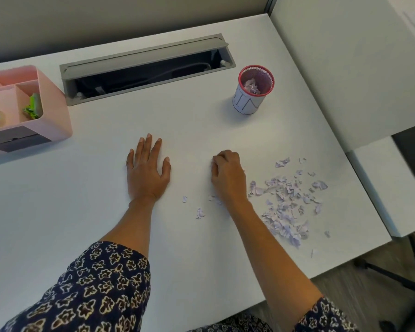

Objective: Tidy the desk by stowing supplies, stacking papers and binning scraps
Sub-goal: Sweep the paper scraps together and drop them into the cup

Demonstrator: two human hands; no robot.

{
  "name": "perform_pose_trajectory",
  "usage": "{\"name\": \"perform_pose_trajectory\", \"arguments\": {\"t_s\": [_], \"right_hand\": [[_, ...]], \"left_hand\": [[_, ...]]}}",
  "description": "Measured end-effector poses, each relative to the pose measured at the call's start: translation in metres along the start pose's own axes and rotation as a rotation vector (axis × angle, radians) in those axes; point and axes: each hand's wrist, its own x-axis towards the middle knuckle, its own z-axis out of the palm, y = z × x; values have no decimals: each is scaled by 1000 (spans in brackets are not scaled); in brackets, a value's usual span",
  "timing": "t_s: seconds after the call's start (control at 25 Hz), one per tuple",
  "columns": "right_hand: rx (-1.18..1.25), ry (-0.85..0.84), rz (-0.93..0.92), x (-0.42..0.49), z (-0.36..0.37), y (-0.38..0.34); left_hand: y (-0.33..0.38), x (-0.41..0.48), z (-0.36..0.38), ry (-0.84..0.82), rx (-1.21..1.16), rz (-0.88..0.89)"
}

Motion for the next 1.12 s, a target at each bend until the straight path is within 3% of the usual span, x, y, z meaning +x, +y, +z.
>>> {"name": "perform_pose_trajectory", "arguments": {"t_s": [0.16, 0.44, 0.6, 0.72, 0.84, 0.92, 1.04, 1.12], "right_hand": [[-88, -8, -53, -33, 7, -15], [-162, -110, -320, -90, 35, -30], [-214, 39, -505, -101, 28, 4], [-299, 159, -503, -96, 7, 40], [-328, 258, -387, -87, -20, 70], [-224, 283, -182, -85, -40, 81], [-171, 26, 275, -83, -62, 87], [-151, -173, 435, -82, -72, 92]], "left_hand": [[0, 1, 1, 10, -6, 15], [-3, 0, 2, 11, 0, 31], [-3, -2, 4, 10, 16, 47], [-6, -4, 4, -1, 28, 66], [6, -12, 7, -10, 49, 18], [23, -26, 11, -10, 70, -44], [45, -42, 18, -41, 71, -75], [55, -42, 20, -63, 72, -35]]}}
